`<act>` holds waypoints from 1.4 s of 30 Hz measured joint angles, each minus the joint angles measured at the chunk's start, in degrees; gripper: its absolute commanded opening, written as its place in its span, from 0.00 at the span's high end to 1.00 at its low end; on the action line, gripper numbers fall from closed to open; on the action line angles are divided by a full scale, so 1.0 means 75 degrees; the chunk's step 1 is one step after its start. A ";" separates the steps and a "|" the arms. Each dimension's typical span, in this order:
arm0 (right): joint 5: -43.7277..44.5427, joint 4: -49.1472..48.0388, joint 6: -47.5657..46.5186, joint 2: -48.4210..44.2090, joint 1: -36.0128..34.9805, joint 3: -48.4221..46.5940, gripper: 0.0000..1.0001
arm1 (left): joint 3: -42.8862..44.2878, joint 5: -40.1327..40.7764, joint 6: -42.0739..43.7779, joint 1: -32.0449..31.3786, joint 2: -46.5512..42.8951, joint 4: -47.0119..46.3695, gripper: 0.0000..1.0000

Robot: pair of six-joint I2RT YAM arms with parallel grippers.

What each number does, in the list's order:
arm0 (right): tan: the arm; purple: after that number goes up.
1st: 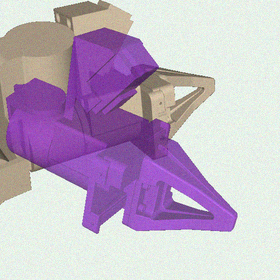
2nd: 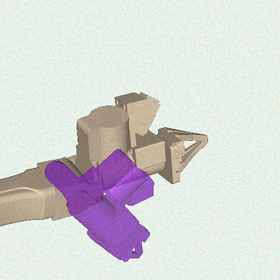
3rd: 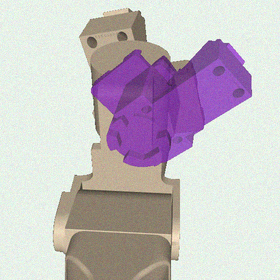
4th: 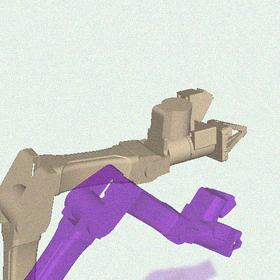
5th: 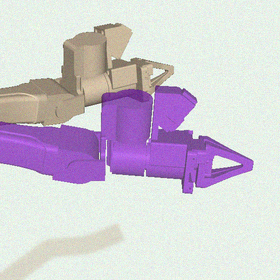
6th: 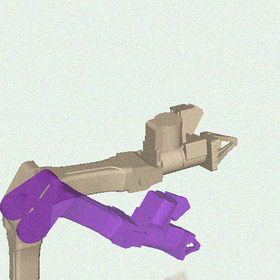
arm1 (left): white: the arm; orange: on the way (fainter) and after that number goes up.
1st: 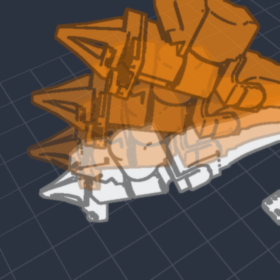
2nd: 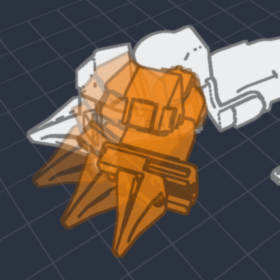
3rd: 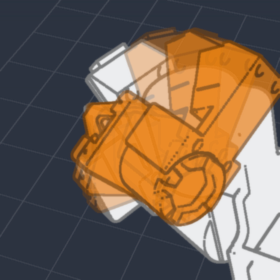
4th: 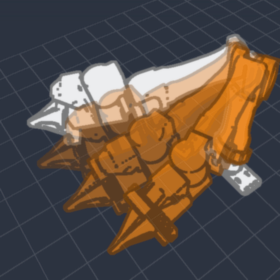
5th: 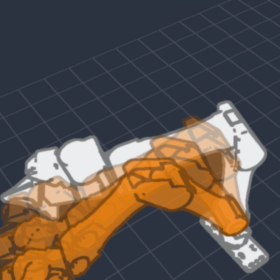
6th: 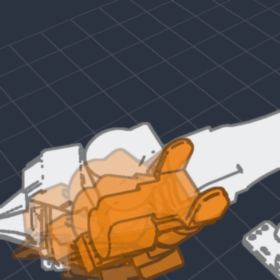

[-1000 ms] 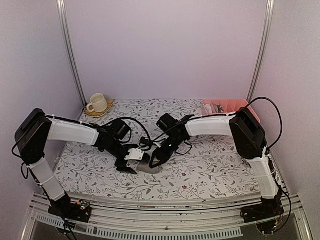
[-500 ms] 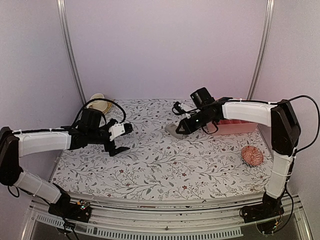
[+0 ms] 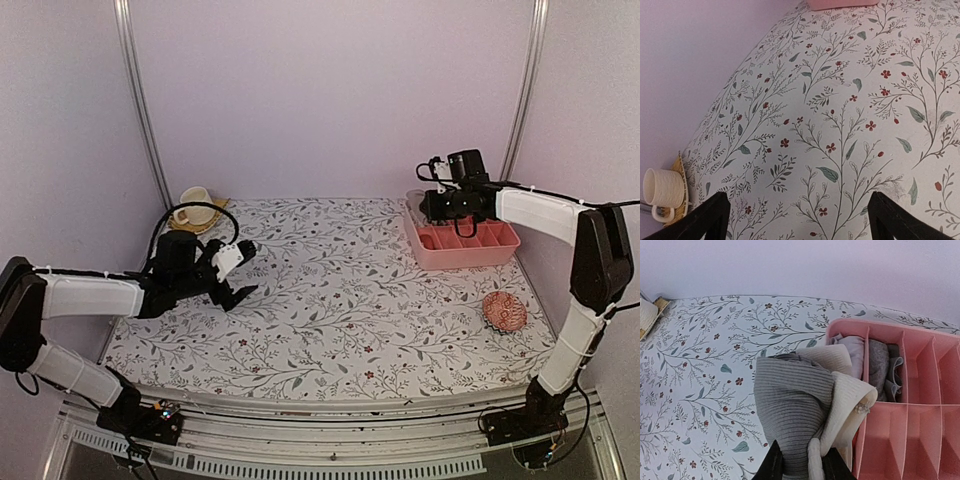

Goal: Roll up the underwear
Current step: Place the underwear in the storage box.

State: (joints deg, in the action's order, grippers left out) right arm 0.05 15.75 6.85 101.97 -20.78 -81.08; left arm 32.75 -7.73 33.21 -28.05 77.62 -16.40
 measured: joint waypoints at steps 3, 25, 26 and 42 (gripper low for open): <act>0.0125 -0.0111 0.0122 0.0003 0.0315 0.0125 0.98 | -0.0090 0.0125 -0.0041 0.0006 -0.0052 -0.0312 0.01; 0.1434 0.1416 0.1510 0.1020 0.0437 -0.0580 0.98 | -0.0318 0.0297 -0.0032 0.0015 -0.0102 -0.1000 0.02; 0.1504 0.1478 0.1518 0.1070 0.0437 -0.0638 0.98 | -0.0329 0.0297 -0.0032 0.0015 -0.0099 -0.1026 0.01; 0.2192 0.1923 0.1192 0.1792 0.0513 -0.1189 0.98 | -0.0347 0.0291 -0.0023 0.0015 0.0102 -0.1116 0.01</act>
State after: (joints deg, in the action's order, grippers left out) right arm 16.49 30.17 15.79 115.42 -16.93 -90.00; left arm 30.15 -5.54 33.04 -27.94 78.39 -24.77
